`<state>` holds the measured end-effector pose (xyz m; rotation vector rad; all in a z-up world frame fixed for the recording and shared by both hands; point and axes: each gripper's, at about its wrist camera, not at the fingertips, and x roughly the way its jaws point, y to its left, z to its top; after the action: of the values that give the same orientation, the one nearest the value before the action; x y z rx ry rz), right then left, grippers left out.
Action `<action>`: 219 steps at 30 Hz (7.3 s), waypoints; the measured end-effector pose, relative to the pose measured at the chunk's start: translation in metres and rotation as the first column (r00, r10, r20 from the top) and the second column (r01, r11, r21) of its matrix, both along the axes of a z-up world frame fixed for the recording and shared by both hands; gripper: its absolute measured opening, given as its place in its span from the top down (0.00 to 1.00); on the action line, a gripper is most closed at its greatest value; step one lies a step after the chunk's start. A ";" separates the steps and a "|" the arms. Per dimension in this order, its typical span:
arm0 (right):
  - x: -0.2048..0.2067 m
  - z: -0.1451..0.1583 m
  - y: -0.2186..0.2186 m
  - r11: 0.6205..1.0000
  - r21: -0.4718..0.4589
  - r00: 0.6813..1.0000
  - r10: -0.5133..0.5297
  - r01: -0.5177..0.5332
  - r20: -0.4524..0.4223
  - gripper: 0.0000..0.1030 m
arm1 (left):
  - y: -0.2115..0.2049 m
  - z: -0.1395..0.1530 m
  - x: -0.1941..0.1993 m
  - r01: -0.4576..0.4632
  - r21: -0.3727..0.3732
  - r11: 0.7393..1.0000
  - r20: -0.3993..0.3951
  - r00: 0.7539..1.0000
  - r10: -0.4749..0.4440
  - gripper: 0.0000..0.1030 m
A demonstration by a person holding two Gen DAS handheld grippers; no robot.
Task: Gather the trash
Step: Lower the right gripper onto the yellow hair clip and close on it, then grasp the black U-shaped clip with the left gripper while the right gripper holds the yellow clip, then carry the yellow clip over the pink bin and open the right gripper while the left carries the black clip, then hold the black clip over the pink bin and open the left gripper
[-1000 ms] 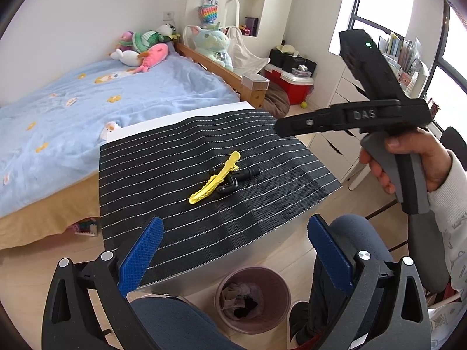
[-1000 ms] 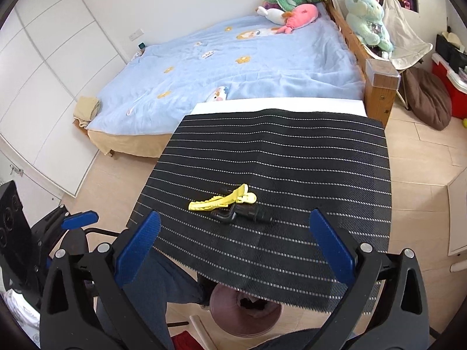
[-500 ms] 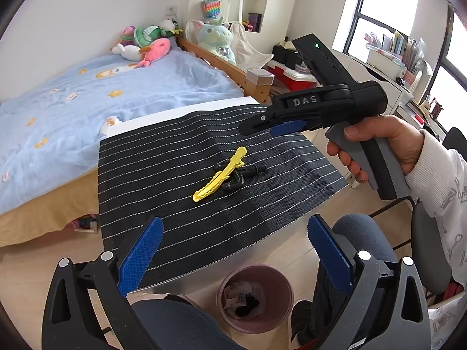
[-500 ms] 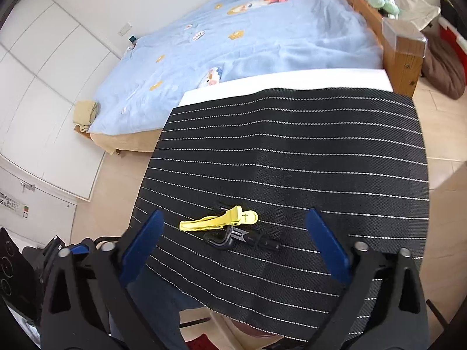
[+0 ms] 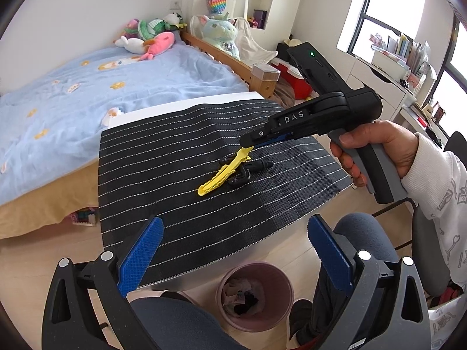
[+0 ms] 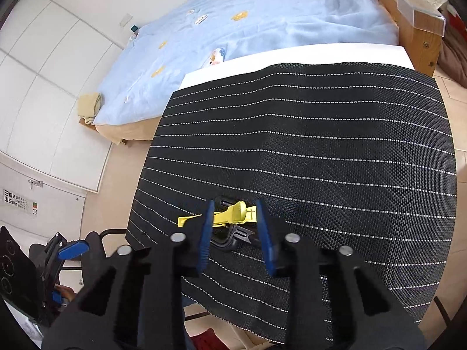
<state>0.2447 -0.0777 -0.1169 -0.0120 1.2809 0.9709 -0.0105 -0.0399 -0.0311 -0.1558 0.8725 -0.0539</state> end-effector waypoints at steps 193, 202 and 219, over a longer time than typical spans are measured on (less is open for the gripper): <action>-0.171 0.078 -0.151 0.994 0.010 0.942 -0.105 0.107 0.318 0.06 | -0.080 0.020 -0.037 0.179 0.030 0.983 -0.043 0.983 -0.178 0.44; -0.167 0.076 -0.157 0.992 0.017 0.943 -0.123 0.124 0.310 0.06 | -0.081 0.015 -0.030 0.184 -0.017 0.983 -0.054 0.981 -0.184 0.10; -0.169 0.074 -0.146 0.993 -0.016 0.937 -0.108 0.120 0.331 0.03 | -0.056 0.012 -0.030 0.060 0.007 0.998 -0.045 0.997 -0.059 0.07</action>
<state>0.0760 -0.2232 -0.0429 -0.1226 0.9779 0.8067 -0.0409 -0.0961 -0.0190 -0.1238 0.9223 -0.1027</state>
